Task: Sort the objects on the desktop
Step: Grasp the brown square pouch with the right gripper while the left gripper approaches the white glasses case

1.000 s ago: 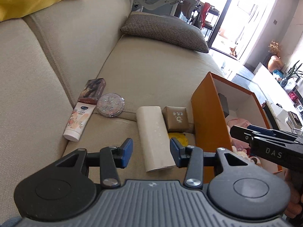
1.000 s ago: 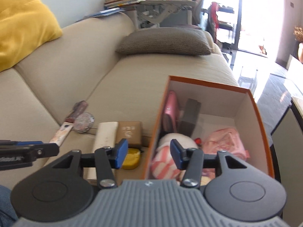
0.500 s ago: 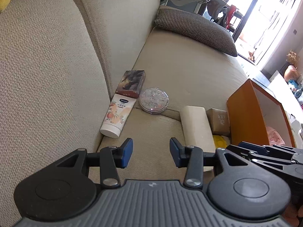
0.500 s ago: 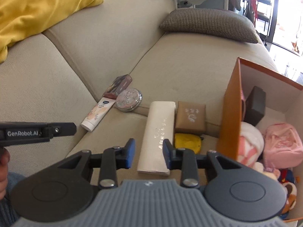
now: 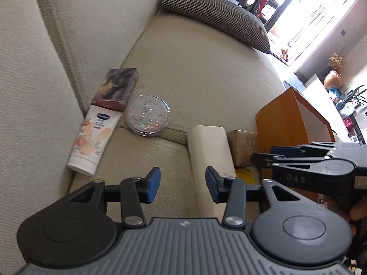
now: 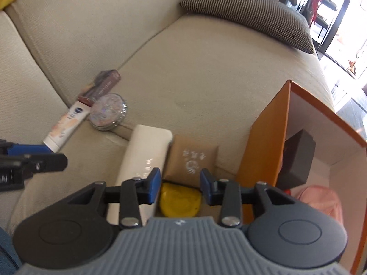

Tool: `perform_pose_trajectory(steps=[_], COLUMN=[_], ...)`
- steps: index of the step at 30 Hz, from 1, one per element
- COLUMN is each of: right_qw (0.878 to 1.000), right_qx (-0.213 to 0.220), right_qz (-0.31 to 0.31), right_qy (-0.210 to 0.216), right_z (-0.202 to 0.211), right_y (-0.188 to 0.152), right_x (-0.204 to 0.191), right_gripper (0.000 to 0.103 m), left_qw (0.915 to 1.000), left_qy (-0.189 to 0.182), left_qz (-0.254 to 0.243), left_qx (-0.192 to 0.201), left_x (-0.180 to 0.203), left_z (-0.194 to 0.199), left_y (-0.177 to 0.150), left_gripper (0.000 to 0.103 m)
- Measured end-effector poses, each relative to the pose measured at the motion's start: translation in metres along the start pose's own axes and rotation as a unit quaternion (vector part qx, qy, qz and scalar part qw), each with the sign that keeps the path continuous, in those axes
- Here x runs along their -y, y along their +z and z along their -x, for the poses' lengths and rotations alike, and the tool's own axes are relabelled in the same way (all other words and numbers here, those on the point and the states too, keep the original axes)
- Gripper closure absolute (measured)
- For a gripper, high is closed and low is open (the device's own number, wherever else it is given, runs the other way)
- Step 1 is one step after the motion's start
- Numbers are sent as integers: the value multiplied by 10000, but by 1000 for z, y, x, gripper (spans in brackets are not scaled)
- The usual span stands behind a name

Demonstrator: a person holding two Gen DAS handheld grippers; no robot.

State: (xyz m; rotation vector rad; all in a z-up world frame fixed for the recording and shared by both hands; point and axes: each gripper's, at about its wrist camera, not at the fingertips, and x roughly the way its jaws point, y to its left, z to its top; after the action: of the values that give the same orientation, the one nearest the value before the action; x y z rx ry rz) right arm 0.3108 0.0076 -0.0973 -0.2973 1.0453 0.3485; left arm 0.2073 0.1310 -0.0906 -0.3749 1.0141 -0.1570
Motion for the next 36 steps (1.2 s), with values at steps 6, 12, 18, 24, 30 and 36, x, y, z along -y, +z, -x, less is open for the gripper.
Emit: perform_pose_trajectory(steps=[6, 12, 18, 24, 30, 36], right_qw=[9978, 9957, 9965, 9967, 9960, 9947], right_qx=[-564, -753, -707, -760, -782, -781], right_qz=[-292, -519, -449, -291, -325, -529], right_qy=[190, 162, -11, -7, 277, 411], right_z=[-20, -41, -49, -50, -45, -44], right_y=[22, 31, 35, 38, 36, 39], right_x=[17, 20, 16, 9, 14, 16], right_gripper=[57, 47, 39, 38, 44, 44], left_qw=[9996, 9995, 9991, 9989, 9986, 9961], left_qy=[-104, -80, -39, 52, 92, 581], left_qz=[-111, -112, -138, -112, -175, -280], left_qx=[-233, -277, -397, -458, -493, -603], left_x=[22, 34, 41, 43, 51, 58], left_z=[-27, -39, -49, -54, -60, -70], left_y=[-3, -2, -2, -2, -4, -8], left_gripper=[49, 42, 40, 40, 34, 31])
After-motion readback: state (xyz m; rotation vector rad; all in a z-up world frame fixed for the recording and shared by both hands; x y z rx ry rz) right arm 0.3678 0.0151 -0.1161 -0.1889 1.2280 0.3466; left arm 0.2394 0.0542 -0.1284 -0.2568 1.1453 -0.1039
